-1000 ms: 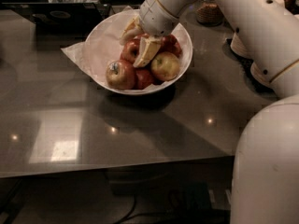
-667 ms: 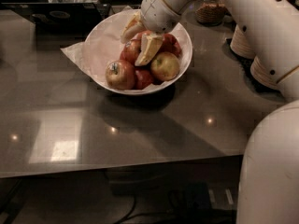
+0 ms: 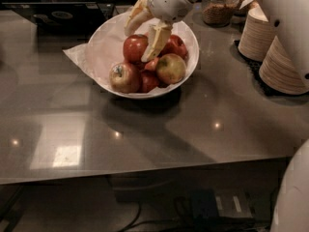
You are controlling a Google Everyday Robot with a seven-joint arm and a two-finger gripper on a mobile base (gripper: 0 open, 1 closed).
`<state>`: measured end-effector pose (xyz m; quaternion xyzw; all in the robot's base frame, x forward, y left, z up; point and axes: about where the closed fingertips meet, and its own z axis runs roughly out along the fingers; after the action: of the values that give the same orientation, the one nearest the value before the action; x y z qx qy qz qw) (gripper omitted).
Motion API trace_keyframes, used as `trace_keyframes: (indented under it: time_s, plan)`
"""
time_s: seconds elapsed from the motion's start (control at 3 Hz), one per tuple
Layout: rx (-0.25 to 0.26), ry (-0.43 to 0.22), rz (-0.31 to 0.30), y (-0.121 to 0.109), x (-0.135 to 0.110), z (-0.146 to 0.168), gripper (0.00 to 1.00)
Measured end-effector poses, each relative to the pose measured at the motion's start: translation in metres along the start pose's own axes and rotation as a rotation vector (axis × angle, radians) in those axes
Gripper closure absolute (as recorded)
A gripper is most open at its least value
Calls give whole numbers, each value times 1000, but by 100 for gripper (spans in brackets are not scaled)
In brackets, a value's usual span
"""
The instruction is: Pick apple from white bowl
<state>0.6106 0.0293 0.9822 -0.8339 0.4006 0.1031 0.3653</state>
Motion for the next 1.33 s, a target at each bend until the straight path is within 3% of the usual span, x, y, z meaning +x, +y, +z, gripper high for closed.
trace_keyframes:
  time_s: [0.67, 1.0, 1.33]
  plan:
    - [67, 5, -25, 6, -18, -25, 100]
    - [93, 27, 2, 19, -19, -35, 100]
    - [91, 28, 5, 20, -18, -35, 81]
